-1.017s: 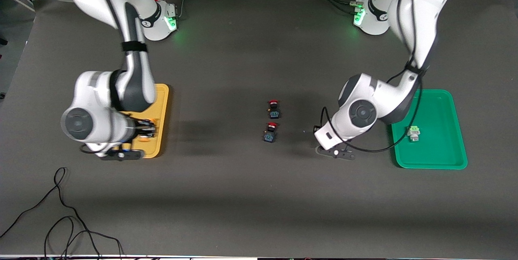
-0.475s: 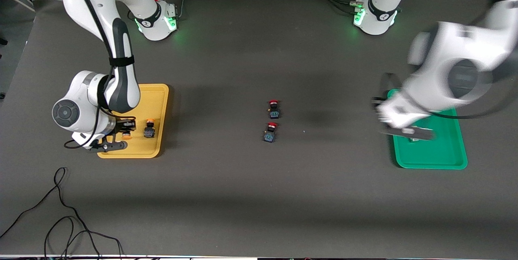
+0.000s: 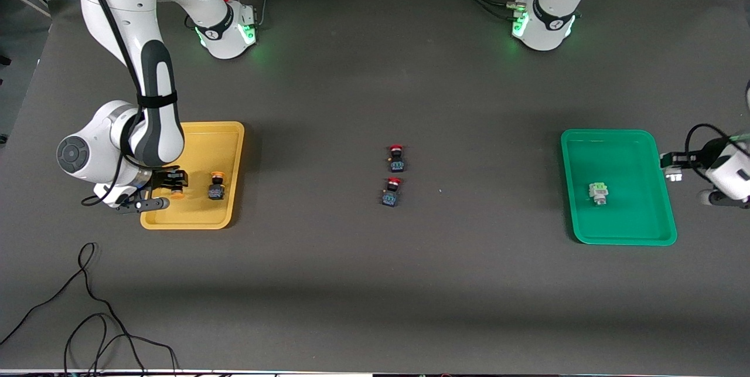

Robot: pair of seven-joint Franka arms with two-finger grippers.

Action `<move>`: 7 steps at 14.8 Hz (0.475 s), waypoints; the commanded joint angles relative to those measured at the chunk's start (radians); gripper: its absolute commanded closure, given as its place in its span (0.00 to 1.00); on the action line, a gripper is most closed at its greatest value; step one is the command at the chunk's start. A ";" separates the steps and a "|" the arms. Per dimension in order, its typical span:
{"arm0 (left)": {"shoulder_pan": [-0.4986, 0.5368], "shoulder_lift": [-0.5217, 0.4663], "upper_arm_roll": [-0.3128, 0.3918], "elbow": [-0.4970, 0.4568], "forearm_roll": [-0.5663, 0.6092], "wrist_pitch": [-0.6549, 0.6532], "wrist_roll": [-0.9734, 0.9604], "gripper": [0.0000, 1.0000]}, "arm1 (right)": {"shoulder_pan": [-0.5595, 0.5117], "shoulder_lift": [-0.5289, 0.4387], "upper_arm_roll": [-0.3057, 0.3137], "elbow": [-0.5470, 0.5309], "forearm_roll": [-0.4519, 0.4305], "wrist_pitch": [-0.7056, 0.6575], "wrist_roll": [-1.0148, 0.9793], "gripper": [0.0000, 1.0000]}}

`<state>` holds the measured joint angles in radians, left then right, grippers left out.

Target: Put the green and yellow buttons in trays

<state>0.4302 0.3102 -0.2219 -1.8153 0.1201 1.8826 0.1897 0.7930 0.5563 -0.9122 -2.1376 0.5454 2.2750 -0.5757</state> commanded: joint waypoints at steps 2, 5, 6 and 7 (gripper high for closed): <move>0.059 0.093 -0.013 -0.119 0.019 0.197 -0.016 1.00 | 0.015 -0.021 -0.010 0.008 0.028 -0.024 -0.013 0.01; 0.070 0.170 -0.001 -0.118 0.039 0.291 -0.016 1.00 | 0.032 -0.059 -0.068 0.092 0.016 -0.157 0.051 0.01; 0.068 0.188 0.015 -0.116 0.041 0.314 -0.018 1.00 | 0.032 -0.062 -0.109 0.164 0.014 -0.246 0.072 0.01; 0.067 0.193 0.018 -0.117 0.041 0.317 -0.029 0.71 | 0.032 -0.062 -0.138 0.242 0.010 -0.346 0.103 0.01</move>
<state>0.4974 0.4989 -0.2105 -1.9299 0.1443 2.1807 0.1870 0.8199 0.5301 -0.9866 -2.0228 0.5499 2.0953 -0.5290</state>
